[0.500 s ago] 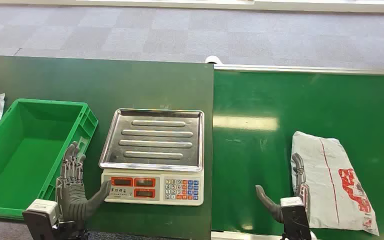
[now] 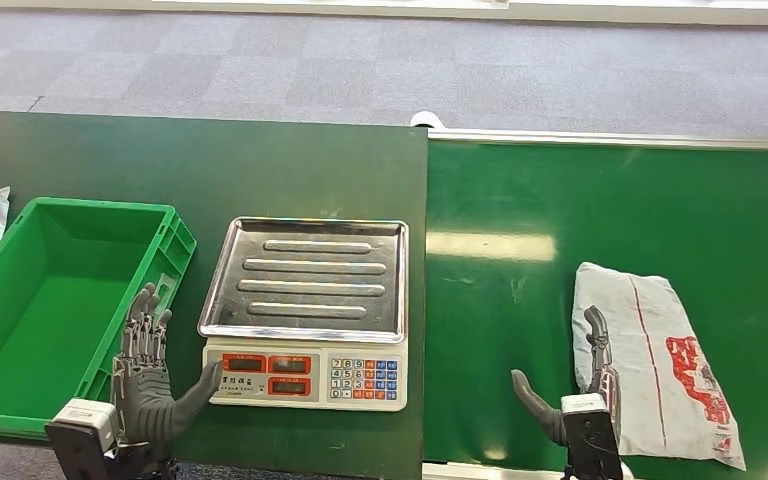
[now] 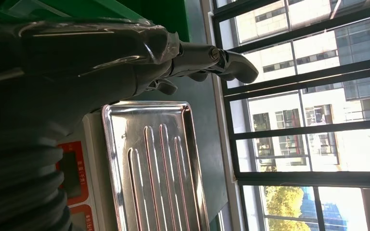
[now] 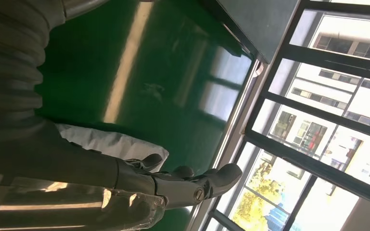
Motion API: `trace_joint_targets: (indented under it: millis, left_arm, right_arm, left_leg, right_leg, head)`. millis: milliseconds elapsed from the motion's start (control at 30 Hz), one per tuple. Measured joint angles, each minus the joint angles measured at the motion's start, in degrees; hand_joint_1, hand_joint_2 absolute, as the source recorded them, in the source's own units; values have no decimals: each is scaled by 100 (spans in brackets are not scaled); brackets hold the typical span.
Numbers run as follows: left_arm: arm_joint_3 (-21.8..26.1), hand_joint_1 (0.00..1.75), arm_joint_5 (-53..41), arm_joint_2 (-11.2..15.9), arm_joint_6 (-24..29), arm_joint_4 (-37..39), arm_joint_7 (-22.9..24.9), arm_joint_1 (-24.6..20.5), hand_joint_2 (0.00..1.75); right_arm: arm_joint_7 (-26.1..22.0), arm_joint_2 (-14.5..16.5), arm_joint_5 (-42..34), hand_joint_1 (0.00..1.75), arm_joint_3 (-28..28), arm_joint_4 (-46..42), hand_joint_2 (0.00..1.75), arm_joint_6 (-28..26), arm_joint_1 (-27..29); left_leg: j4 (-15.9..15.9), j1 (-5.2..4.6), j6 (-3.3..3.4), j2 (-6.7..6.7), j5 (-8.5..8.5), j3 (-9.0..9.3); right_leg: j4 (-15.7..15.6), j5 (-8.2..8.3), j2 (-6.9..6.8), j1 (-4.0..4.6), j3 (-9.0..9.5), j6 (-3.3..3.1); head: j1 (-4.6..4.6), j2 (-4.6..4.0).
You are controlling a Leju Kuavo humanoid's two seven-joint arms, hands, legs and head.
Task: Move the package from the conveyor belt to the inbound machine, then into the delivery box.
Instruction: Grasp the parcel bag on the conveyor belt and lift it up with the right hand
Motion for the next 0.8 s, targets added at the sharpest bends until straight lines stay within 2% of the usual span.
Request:
trace_joint_targets:
  millis: [533, 800]
  left_arm:
    - [-37, 0, -21, -4, 146, -31, -1, 100, 175]
    - [-244, 0, 5, -2, 350, -72, -82, 180, 175]
  right_arm:
    - [23, -24, 52, 0, -53, -81, 175, -9, -31]
    - [113, -116, 395, 0, -842, -602, 175, -241, -113]
  left_leg:
    - [0, 0, 0, 0, 0, 1]
    - [1, -1, 0, 0, 0, 2]
  right_leg:
    - [0, 0, 0, 0, 0, 0]
    - [0, 1, -1, -1, 3, 1]
  head:
    - [-1, 0]
    - [0, 0]
